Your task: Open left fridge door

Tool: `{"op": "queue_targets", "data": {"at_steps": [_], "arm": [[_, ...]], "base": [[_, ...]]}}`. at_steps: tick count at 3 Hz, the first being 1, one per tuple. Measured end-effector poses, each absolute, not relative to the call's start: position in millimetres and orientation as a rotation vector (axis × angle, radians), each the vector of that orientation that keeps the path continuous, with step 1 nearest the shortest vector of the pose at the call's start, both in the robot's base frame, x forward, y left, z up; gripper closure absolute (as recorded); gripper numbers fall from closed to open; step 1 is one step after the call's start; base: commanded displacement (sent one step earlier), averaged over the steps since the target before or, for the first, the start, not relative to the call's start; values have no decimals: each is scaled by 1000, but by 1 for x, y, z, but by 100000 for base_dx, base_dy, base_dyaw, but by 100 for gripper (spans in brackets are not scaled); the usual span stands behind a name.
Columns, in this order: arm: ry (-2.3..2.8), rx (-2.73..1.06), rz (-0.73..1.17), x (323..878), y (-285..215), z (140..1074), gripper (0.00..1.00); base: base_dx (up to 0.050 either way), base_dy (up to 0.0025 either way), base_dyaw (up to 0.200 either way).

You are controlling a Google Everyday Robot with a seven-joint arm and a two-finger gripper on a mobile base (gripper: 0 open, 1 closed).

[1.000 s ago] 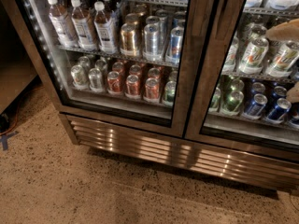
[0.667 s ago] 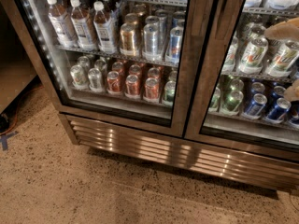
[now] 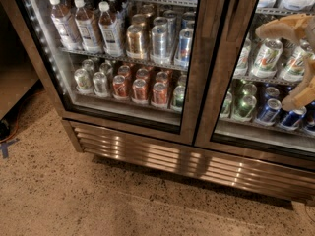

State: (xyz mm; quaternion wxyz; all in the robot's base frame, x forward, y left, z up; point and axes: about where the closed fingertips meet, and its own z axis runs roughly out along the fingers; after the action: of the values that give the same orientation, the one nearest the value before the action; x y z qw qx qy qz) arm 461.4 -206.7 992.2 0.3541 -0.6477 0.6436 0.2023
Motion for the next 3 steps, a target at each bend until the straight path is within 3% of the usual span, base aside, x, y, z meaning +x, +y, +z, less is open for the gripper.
{"op": "queue_targets", "data": {"at_steps": [1, 2, 3], "arm": [[1664, -1674, 523, 461, -207, 992, 0], [1572, -1634, 653, 464, -204, 991, 0], [1364, -1527, 911, 471, -207, 981, 0]], "base": [[0, 0, 0], [0, 0, 0], [0, 0, 0]]}}
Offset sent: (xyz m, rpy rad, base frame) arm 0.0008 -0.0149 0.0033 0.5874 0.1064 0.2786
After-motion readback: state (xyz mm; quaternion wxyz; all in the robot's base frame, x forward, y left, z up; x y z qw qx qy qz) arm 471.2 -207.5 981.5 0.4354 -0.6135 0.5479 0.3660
